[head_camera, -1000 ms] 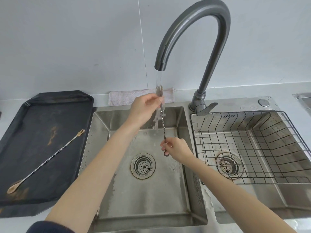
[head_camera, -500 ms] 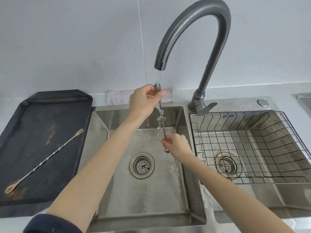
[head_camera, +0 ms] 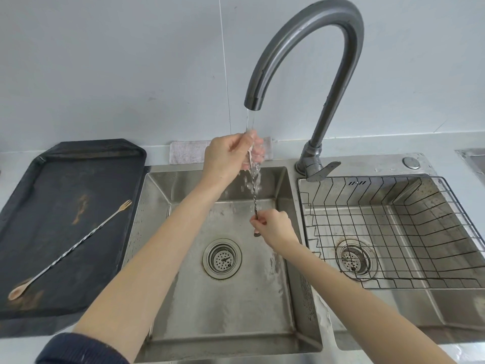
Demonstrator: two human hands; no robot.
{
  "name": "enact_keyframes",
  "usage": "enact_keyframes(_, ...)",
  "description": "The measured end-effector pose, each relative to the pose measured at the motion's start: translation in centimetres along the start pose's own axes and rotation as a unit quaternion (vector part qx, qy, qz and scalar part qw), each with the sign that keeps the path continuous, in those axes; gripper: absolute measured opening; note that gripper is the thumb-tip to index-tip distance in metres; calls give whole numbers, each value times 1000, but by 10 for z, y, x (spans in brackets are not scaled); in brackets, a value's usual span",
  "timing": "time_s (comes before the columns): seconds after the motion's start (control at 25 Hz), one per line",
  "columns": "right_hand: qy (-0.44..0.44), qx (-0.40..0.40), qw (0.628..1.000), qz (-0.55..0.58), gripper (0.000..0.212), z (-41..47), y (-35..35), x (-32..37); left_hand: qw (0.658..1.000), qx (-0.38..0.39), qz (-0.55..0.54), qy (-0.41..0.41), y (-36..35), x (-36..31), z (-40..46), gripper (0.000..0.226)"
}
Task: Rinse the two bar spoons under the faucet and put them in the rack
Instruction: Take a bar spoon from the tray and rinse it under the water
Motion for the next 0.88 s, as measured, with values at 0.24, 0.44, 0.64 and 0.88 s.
enact_keyframes(0.24, 0, -3, 1000, -5, 32, 1, 3, 4, 999, 22, 39, 16, -3, 9, 2, 14)
enact_keyframes(0.44, -2, -3, 1000, -11, 31, -1, 4, 4, 1000, 22, 20, 11, -3, 1, 3, 25)
enact_keyframes(0.64, 23, -43, 999, -2, 29, 2, 18, 25, 997, 39, 69, 12, -2, 3, 5, 14)
enact_keyframes(0.88, 86, -84, 990, 80, 27, 13, 37, 53, 997, 39, 71, -3, 4, 2, 7, 23)
Point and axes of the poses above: each hand's wrist, its own z-axis towards the middle knuckle, its own y-axis out of the back of the hand, x = y × z, the point moved 6 cm from there along z, towards the middle knuckle, and after that the axes turned 15 degrees about x, right-handed, at the moved point
